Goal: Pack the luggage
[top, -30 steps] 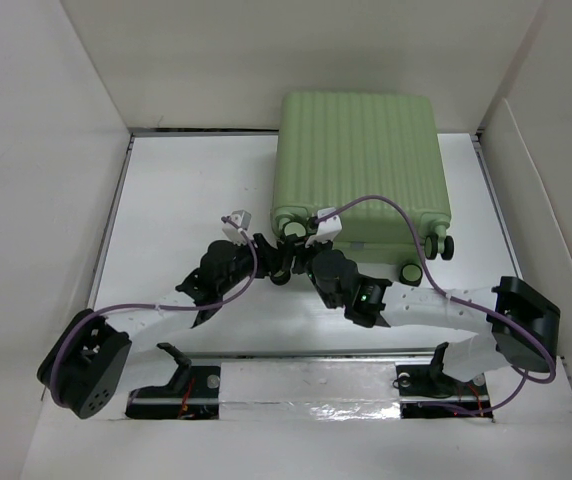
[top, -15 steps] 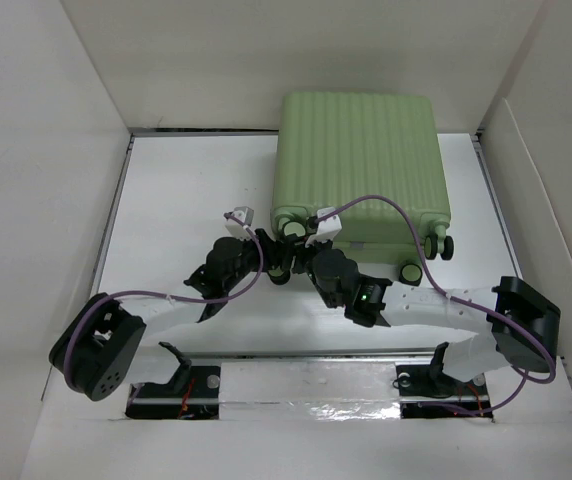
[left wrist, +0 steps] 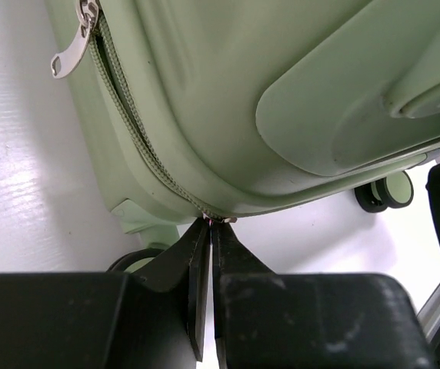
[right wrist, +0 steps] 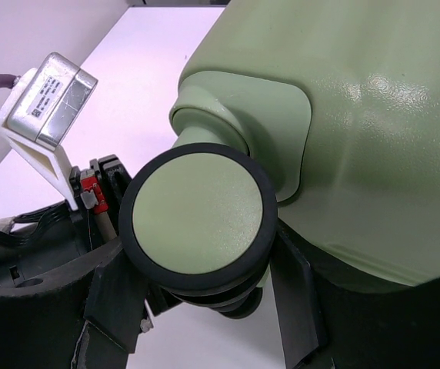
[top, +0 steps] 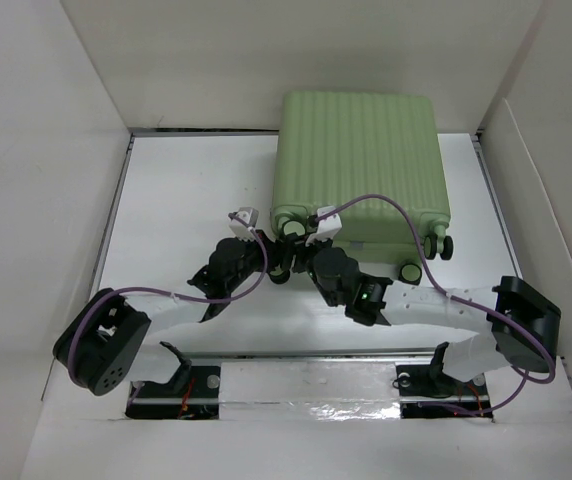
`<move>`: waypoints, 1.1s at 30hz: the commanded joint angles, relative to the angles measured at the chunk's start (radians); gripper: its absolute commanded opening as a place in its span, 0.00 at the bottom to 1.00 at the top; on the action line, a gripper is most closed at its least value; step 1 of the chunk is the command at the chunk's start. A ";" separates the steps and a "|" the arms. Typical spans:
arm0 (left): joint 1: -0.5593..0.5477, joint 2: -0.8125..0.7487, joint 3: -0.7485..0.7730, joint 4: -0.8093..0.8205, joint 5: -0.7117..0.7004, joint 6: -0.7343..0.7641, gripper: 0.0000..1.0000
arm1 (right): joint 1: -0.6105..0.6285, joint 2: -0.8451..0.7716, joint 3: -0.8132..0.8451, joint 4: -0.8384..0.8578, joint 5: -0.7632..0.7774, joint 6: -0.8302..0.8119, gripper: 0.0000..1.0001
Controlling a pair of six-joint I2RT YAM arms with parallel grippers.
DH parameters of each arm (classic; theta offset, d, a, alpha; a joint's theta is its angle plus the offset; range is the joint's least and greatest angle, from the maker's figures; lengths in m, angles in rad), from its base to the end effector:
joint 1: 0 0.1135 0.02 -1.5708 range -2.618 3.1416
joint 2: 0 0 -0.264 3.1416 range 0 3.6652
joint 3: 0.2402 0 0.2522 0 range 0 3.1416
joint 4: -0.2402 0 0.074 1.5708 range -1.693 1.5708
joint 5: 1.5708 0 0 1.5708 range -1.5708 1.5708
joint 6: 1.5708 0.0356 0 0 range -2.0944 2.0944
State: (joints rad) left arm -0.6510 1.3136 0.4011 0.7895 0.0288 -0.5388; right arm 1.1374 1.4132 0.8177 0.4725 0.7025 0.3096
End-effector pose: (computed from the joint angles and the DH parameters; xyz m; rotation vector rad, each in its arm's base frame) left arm 0.2053 -0.1577 0.1983 0.1224 1.7749 -0.9025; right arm 0.1533 0.2766 0.2741 -0.1697 1.6803 0.4990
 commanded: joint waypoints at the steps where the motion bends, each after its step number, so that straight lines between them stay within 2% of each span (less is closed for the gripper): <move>1: 0.014 -0.010 0.051 0.027 -0.137 0.043 0.00 | -0.004 -0.072 -0.005 0.127 0.011 0.014 0.04; 7: 0.014 -0.063 0.010 -0.068 -0.259 0.059 0.00 | -0.004 -0.135 -0.054 0.123 0.012 0.010 0.00; 12: 0.091 -0.097 0.008 -0.171 -0.288 0.071 0.00 | -0.004 -0.207 -0.092 0.088 -0.011 0.014 0.00; 17: 0.154 -0.094 0.024 -0.193 -0.326 0.088 0.00 | 0.005 -0.287 -0.126 0.028 -0.044 0.008 0.00; 20: 0.188 -0.067 0.051 -0.162 -0.310 0.095 0.00 | 0.015 -0.342 -0.140 -0.006 -0.072 0.002 0.00; 25: 0.218 0.070 0.154 -0.102 -0.297 0.119 0.00 | 0.015 -0.376 -0.129 -0.075 -0.130 -0.020 0.00; 33: 0.266 0.226 0.251 -0.035 -0.228 0.091 0.00 | 0.015 -0.332 -0.111 -0.092 -0.231 -0.023 0.00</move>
State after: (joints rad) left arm -0.5037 1.4693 0.5926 0.7067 0.1081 -0.4706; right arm 1.1187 1.1213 0.6613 0.3229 0.5339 0.2539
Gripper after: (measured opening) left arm 0.011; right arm 0.608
